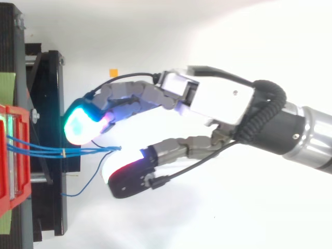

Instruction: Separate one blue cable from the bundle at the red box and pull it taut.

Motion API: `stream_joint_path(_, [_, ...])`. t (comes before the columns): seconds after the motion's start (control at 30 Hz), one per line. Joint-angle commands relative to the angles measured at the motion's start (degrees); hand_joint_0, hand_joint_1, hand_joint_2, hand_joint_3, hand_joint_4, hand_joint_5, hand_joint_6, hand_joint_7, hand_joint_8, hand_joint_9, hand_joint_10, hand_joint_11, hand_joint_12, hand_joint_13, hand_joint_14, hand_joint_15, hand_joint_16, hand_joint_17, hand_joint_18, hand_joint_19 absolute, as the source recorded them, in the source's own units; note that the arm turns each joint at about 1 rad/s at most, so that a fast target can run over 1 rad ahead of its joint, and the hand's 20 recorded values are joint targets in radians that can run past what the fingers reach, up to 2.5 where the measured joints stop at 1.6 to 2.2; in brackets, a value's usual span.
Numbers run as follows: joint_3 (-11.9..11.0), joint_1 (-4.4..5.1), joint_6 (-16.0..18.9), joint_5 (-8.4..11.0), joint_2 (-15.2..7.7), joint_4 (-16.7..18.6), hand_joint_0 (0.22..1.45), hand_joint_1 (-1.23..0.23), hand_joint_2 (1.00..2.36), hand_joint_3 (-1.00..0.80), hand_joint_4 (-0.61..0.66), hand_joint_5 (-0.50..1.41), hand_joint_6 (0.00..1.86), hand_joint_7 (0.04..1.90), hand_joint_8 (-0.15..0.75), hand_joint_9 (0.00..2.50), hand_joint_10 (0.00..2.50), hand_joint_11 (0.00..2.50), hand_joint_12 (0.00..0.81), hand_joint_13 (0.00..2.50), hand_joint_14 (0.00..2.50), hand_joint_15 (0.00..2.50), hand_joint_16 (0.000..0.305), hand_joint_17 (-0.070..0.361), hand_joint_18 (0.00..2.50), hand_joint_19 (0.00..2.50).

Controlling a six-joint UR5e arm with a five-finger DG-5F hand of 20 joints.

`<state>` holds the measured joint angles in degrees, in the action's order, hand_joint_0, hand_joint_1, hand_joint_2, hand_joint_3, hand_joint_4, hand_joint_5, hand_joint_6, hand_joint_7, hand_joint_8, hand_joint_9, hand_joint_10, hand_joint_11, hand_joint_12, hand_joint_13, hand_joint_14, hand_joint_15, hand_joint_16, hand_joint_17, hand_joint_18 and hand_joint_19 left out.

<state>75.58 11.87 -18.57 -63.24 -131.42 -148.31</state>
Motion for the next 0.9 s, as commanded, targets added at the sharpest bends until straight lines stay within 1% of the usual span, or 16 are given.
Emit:
stream_joint_path(0.0, [-2.1,-0.01,0.2,-0.57,-2.0,0.0,0.55,-0.62,1.00,-0.48,0.29,-0.18,0.50,0.88,0.364,0.68,0.01,0.46,0.405,0.57,0.01,0.34,0.052,0.117,0.58,0.50])
stream_joint_path(0.03, [-2.5,-0.01,0.8,-0.92,-2.9,0.2,0.55,-0.62,1.00,-0.48,0.29,-0.18,0.50,0.88,0.365,0.68,0.01,0.45,0.406,0.57,0.01,0.34,0.052,0.117,0.58,0.51])
stream_joint_path(0.1, [-3.1,-0.01,1.9,-1.54,-3.8,0.7,0.55,-0.62,1.00,-0.48,0.29,-0.18,0.50,0.88,0.366,0.68,0.01,0.46,0.407,0.57,0.01,0.35,0.052,0.117,0.58,0.51])
stream_joint_path(0.13, [-3.4,-0.01,3.2,-2.24,-4.4,0.9,0.55,-0.62,1.00,-0.49,0.29,-0.18,0.50,0.88,0.365,0.68,0.01,0.47,0.406,0.58,0.01,0.35,0.052,0.117,0.59,0.51])
stream_joint_path(0.17, [-3.3,0.08,4.9,-3.21,-4.4,1.0,0.55,-0.61,1.00,-0.49,0.29,-0.18,0.50,0.88,0.366,0.68,0.01,0.46,0.409,0.58,0.01,0.36,0.052,0.117,0.59,0.51])
stream_joint_path(0.37, [-3.4,-0.01,6.6,-4.18,-4.4,0.9,0.55,-0.61,1.00,-0.49,0.29,-0.18,0.50,0.88,0.363,0.68,0.01,0.46,0.410,0.58,0.01,0.36,0.052,0.118,0.59,0.52])
stream_joint_path(0.4, [-3.4,-0.09,7.2,-4.62,-4.4,1.0,0.55,-0.61,1.00,-0.49,0.29,-0.18,0.50,0.88,0.365,0.68,0.01,0.46,0.409,0.58,0.01,0.37,0.052,0.118,0.59,0.52])
stream_joint_path(0.53, [-3.4,-0.01,8.8,-5.67,-4.4,1.9,0.55,-0.61,1.00,-0.49,0.29,-0.18,0.50,0.88,0.364,0.68,0.01,0.46,0.410,0.59,0.01,0.36,0.053,0.118,0.59,0.53])
stream_joint_path(0.7, [-3.4,-0.18,10.4,-6.81,-4.4,3.2,0.55,-0.61,1.00,-0.48,0.29,-0.18,0.50,0.88,0.364,0.68,0.01,0.47,0.412,0.59,0.01,0.38,0.053,0.118,0.59,0.53])
stream_joint_path(0.87, [-3.4,-0.44,11.7,-7.34,-4.4,3.3,0.55,-0.61,1.00,-0.48,0.29,-0.18,0.50,0.89,0.365,0.69,0.01,0.48,0.414,0.63,0.01,0.40,0.052,0.118,0.61,0.54])
